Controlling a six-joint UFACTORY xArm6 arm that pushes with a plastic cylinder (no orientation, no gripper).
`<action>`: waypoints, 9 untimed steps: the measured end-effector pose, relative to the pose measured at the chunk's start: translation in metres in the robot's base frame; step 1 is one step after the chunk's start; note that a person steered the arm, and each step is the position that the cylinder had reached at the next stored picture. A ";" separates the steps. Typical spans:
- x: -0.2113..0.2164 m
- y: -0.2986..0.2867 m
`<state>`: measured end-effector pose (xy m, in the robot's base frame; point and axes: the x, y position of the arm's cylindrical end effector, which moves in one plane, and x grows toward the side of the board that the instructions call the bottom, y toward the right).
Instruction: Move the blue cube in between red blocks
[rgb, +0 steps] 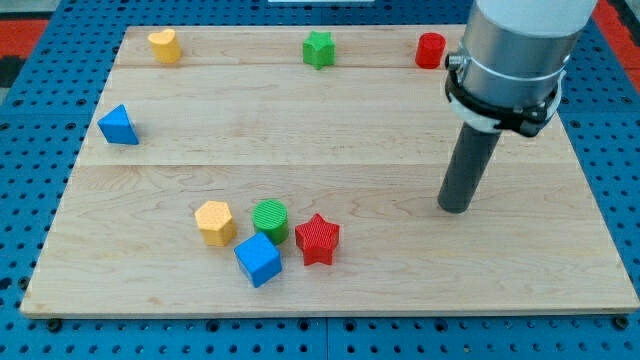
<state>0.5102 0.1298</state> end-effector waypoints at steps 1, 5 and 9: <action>0.010 -0.013; 0.085 -0.183; -0.016 -0.196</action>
<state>0.4943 -0.0658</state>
